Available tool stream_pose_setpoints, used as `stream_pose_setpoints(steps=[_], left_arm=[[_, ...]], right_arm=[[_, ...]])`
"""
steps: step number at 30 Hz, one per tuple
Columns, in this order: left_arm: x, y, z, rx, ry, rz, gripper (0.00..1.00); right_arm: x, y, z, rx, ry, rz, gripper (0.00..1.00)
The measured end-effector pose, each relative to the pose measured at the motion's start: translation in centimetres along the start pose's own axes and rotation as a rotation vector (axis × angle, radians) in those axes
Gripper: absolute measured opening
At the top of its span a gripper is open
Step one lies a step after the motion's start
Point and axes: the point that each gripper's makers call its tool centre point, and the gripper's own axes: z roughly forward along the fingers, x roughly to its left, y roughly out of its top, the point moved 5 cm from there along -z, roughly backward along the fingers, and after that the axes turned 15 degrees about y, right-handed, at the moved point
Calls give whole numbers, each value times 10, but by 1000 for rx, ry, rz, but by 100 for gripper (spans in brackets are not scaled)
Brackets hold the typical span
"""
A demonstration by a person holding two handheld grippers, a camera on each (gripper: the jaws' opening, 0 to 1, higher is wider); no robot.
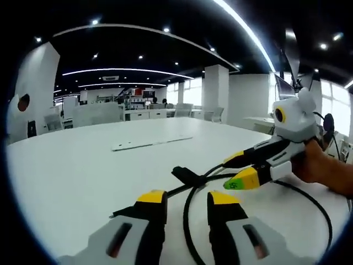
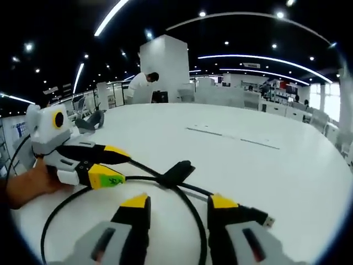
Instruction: Find the charging cable on the desk, coil it up and secure with Velcro.
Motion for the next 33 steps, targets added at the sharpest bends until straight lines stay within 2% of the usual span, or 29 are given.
stream_pose_setpoints(steps=[2,6,9,13,17,25,33], left_arm=[[0,1,-2,-4,-14,-30,29],[0,1,-3,-4,-8,-39,29],[-13,3,-2,8,-7,-48,29],[-24,4,-5,3,-4,-35,29],[-32,8,-9,-16,-6,-39,29],[-32,8,0,0,12,-3,29],[-27,10,7,0,17,7,29]], right_arm=[[5,-2,1,7,-1,-6,42],[8,-6,-4,13,-8,-16,41],[10,-7,-12,-1,-18,-22,40],[1,-8,-24,5,-44,-50,38],[-4,-6,-34,-7,-52,-55,39],[-9,1,-38,-21,-58,-57,39],[-7,1,-30,1,-42,-52,39]])
